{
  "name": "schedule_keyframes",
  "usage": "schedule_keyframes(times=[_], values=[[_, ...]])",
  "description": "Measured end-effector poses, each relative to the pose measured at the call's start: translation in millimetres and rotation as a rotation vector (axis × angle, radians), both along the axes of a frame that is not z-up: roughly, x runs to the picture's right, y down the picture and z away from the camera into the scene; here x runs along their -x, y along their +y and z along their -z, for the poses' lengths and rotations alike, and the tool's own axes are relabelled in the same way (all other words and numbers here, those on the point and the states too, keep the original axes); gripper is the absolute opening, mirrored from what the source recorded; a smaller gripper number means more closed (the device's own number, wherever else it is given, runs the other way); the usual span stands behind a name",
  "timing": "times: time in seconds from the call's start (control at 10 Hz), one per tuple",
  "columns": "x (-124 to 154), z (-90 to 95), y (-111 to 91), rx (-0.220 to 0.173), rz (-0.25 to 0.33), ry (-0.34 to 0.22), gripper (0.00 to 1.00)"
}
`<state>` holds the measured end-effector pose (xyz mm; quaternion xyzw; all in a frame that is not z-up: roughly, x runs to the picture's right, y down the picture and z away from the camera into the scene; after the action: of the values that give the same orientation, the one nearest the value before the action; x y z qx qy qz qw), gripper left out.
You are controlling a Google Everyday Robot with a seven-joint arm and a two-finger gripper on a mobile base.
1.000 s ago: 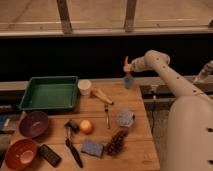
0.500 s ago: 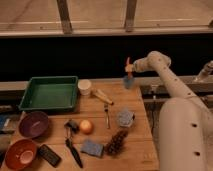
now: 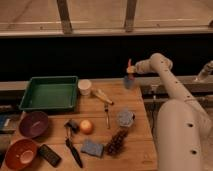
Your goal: Place pepper in plastic cup
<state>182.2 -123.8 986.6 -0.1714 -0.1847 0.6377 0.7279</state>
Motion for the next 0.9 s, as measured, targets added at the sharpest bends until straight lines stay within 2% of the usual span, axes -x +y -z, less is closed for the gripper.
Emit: schedule_keyframes(times=[0.2,0.5,0.6,0.9], values=[[2.8,-1.1,7.0,0.012,-0.001,-0.011,0.43],[6.6,-1.6,11.3,0.022,0.009,-0.015,0.71],[6.3,-1.5,11.9,0.023,0.011,-0.015,0.75],[8.8,-1.7,12.2,0.021,0.017,-0.022,0.75]])
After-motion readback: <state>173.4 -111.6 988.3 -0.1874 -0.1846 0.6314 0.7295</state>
